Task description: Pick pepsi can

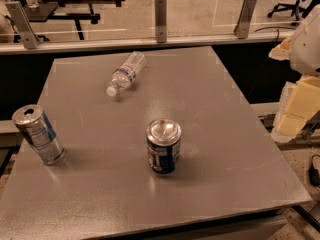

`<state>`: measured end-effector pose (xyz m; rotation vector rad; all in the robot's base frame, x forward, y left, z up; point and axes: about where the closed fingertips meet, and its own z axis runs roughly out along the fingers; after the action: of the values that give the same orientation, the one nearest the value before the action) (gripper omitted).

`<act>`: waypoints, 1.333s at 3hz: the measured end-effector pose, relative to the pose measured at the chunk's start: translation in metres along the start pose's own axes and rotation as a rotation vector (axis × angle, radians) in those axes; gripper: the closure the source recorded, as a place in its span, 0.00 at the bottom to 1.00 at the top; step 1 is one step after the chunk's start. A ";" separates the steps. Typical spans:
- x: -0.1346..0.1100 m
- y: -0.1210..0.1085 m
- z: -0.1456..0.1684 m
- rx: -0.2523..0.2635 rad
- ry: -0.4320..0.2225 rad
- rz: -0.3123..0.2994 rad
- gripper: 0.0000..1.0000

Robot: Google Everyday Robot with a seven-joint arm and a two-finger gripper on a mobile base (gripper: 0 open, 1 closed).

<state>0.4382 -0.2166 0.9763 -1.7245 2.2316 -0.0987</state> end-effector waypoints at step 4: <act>-0.118 0.058 0.046 -0.146 -0.301 -0.262 0.00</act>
Offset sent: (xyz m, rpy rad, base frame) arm 0.0011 0.0636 -0.0088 0.1781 0.0035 0.1810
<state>0.4237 -0.0827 0.9431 -1.9541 1.8309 0.2538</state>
